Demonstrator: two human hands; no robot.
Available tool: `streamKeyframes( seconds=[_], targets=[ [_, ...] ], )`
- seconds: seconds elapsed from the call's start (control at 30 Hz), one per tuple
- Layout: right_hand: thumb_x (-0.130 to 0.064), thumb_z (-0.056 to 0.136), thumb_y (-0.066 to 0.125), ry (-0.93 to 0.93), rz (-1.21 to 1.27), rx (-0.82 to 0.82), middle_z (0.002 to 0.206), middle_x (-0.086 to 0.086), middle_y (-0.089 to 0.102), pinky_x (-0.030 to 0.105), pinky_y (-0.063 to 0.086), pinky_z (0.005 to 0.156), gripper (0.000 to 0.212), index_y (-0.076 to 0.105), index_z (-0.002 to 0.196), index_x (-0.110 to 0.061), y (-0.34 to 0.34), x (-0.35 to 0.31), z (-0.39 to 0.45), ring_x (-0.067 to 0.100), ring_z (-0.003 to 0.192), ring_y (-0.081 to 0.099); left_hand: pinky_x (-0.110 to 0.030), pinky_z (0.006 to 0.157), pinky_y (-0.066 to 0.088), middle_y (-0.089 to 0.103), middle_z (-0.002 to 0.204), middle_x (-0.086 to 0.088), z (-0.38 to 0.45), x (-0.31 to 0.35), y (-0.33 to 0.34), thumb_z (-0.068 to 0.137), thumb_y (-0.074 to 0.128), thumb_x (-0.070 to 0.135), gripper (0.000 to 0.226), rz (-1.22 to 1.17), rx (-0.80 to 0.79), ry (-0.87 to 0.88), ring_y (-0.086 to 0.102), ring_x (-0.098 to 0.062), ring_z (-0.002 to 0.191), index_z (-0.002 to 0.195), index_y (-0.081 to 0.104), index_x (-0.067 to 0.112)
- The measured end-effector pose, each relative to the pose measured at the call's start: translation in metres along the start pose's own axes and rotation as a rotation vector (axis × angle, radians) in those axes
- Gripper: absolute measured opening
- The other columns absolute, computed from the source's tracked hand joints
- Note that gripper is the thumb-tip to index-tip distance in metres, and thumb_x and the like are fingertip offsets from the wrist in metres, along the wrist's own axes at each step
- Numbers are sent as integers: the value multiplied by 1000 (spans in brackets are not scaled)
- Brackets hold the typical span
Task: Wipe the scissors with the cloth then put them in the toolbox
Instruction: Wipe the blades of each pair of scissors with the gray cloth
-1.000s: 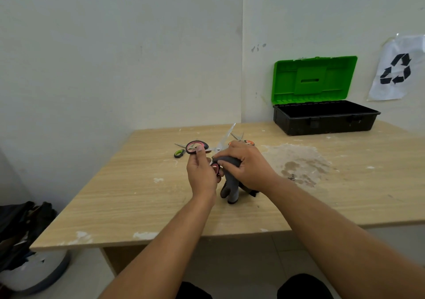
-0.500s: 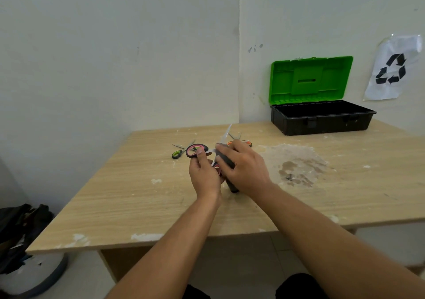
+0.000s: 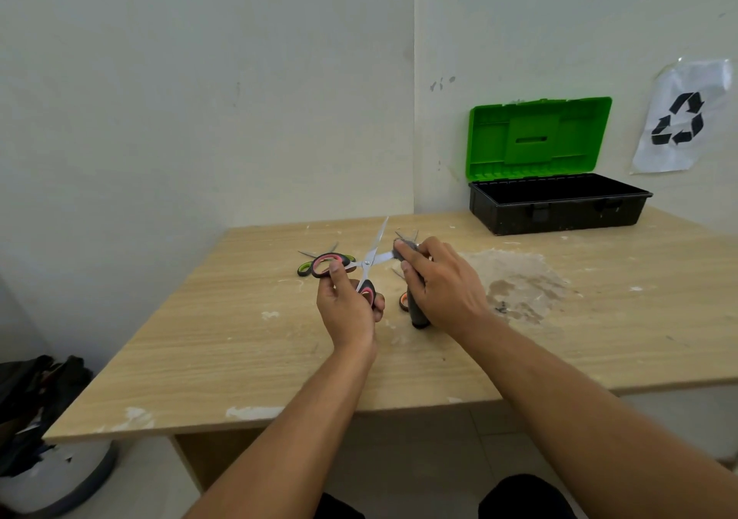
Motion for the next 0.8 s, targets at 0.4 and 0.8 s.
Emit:
streamKeyframes(
  seconds=[0.4, 0.8],
  targets=[
    [-20, 101, 55, 355, 319, 121, 95, 1, 55, 15, 42, 74, 35, 61, 134, -11, -18, 61, -8, 11, 84, 51, -20, 38, 38, 47, 75, -4, 23, 6, -11, 98, 49, 55, 38, 165, -63, -14, 46, -15, 42, 90, 61, 20],
    [-18, 95, 66, -195, 111, -19, 89, 12, 58, 44, 49, 69, 32, 69, 125, -7, -6, -33, 6, 28, 77, 54, -22, 40, 41, 55, 57, 6, 18, 7, 7, 100, 50, 50, 37, 231, -172, 13, 44, -12, 43, 86, 64, 19]
  ],
)
Point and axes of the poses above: each hand's wrist, its own z-axis towards the middle knuckle, its own y-axis out of the palm, x = y × z, the point moved 9 cm from there along z, towards the middle knuckle
